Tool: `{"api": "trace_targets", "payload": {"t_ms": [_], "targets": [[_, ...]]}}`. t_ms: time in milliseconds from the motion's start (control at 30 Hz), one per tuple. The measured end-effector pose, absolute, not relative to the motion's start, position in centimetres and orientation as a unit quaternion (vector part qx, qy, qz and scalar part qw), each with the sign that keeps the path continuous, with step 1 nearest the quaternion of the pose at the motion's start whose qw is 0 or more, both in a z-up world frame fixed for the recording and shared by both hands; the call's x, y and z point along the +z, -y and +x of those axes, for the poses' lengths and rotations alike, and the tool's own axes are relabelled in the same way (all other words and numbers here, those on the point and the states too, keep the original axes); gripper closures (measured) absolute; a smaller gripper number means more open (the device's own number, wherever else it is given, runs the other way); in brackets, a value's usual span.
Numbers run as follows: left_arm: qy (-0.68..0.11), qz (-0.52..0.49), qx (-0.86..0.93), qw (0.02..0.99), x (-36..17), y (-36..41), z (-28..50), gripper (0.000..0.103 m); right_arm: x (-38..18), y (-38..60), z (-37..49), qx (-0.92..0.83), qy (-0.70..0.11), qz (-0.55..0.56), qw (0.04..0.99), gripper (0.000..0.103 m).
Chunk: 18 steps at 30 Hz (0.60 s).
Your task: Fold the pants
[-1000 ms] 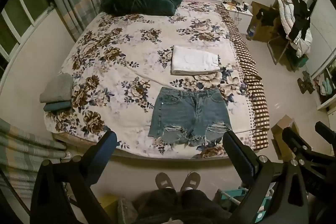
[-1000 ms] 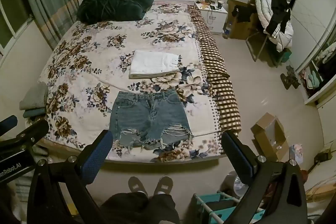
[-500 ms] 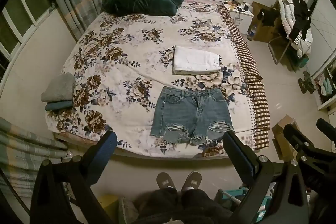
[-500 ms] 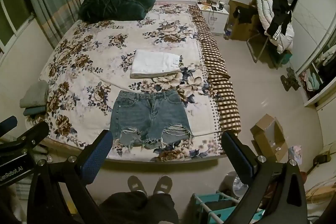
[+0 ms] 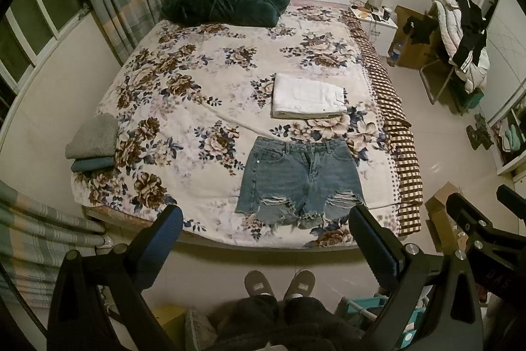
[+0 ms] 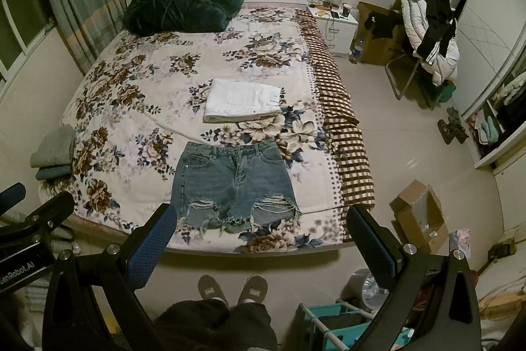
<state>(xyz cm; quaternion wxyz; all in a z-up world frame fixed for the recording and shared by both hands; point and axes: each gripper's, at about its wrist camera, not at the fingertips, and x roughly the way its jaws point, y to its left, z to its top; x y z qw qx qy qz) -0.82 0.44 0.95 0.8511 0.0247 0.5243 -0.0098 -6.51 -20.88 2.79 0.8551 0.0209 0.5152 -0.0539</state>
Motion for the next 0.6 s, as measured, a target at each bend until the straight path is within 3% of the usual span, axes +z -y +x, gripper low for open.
{"api": "trace_targets", "payload": {"t_ms": [600], "targets": [[-0.522, 0.023, -0.011, 0.852, 1.3, -0.69, -0.97, 0.0, 3.25, 20.85, -7.14, -0.055, -0.516, 0.018, 0.855, 0.0]]}}
